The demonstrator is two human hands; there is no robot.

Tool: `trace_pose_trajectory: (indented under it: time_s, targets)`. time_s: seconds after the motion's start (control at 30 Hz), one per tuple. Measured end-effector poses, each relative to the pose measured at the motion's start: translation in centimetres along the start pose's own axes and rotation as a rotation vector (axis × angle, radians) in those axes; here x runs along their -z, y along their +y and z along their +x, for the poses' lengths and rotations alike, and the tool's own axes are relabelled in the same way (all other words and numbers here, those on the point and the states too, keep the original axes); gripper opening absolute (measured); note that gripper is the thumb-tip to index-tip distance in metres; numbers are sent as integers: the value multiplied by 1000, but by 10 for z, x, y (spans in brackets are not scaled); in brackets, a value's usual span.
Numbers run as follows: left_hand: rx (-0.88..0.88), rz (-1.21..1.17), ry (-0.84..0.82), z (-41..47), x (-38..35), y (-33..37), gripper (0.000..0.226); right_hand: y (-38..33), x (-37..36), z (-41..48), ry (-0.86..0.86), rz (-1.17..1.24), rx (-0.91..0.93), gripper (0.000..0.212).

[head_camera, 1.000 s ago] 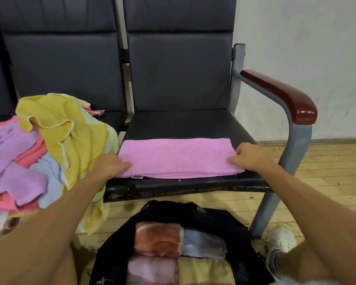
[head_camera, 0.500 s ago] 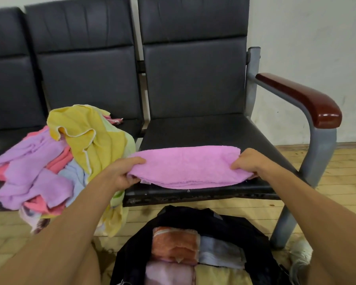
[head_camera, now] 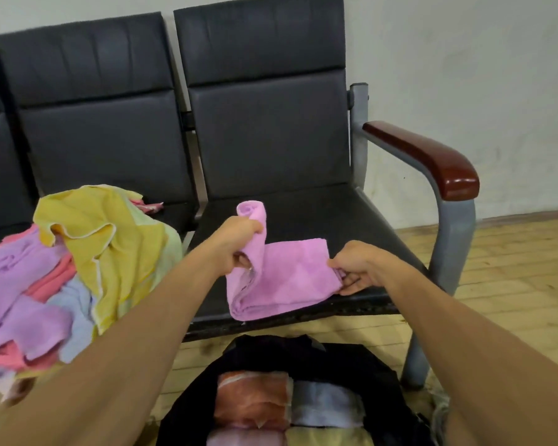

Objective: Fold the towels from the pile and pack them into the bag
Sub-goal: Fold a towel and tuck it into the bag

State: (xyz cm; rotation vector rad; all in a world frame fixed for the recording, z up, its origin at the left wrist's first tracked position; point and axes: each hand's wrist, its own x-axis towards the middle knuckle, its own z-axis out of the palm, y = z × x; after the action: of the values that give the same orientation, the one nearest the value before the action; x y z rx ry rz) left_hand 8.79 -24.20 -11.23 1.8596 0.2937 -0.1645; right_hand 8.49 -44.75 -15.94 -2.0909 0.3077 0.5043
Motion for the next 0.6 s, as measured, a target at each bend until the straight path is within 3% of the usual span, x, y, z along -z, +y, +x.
trace_pose_trajectory:
  time_s: [0.07, 0.2, 0.27, 0.33, 0.43, 0.5, 0.6]
  targets:
    - [7, 112, -41, 0, -24, 3, 17, 0, 0, -1, -15, -31, 20, 22]
    - [101, 330, -92, 3, -66, -3, 54, -2, 6, 0, -43, -65, 11, 18]
    - [136, 453, -132, 0, -80, -7, 39, -2, 9, 0, -36, -75, 4, 14]
    - [164, 444, -278, -6, -87, -9, 20, -1, 10, 2, -8, -95, 11, 12]
    - [46, 287, -393, -7, -69, -12, 23, 2, 11, 6, 70, -150, 41, 9]
    - [-127, 224, -307, -3, -49, -21, 18, 3, 9, 10, 139, -187, 71, 11]
    - [-352, 491, 13, 8, -18, -49, 23, 4, 5, 16, 234, -231, 107, 24]
